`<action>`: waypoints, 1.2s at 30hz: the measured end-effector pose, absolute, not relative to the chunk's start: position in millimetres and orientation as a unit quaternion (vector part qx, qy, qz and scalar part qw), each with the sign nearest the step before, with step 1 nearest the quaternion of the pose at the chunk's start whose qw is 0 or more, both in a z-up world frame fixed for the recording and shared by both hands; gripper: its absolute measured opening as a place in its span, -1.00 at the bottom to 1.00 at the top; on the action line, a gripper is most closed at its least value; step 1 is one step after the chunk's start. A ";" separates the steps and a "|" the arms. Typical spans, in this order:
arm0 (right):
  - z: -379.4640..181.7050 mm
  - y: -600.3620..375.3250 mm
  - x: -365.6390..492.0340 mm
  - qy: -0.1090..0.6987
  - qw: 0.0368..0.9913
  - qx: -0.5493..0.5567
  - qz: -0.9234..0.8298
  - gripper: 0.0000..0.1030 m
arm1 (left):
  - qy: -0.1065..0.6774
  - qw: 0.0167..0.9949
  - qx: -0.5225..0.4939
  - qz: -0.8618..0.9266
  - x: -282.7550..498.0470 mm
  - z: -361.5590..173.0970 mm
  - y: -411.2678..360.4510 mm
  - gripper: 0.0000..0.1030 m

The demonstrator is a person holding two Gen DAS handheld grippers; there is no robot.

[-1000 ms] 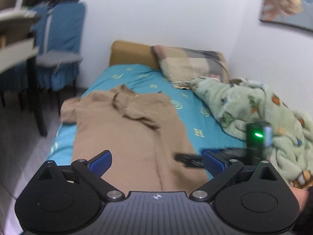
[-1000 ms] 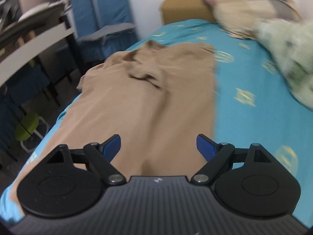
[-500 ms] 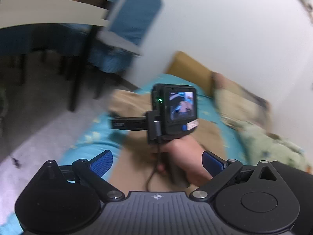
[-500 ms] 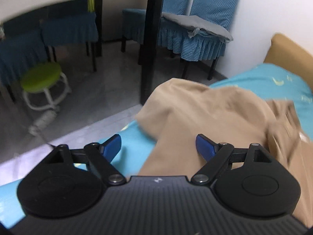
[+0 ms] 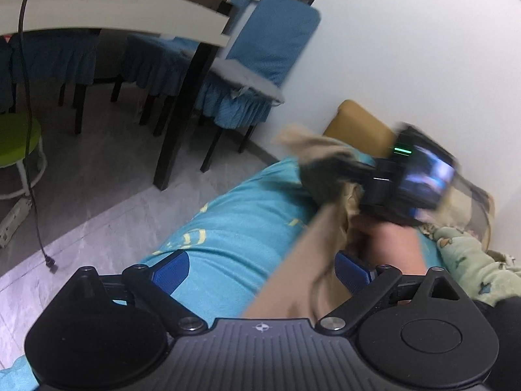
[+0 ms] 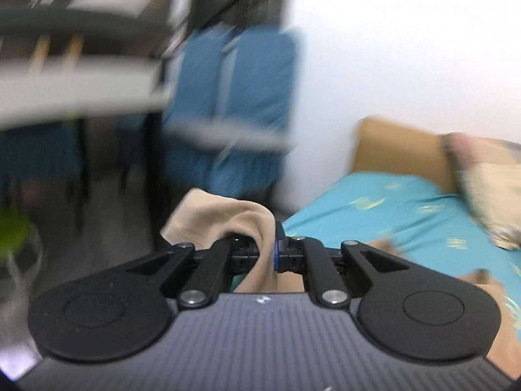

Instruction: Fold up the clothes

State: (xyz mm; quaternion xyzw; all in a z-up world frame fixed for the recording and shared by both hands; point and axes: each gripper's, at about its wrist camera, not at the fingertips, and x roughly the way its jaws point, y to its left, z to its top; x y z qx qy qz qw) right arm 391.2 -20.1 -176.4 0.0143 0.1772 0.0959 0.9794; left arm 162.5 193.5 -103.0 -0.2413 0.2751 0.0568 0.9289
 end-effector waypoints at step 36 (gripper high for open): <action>-114.1 -240.2 72.9 0.270 0.937 0.213 0.067 0.67 | 0.363 0.902 -0.232 0.017 130.3 -105.8 135.8 0.89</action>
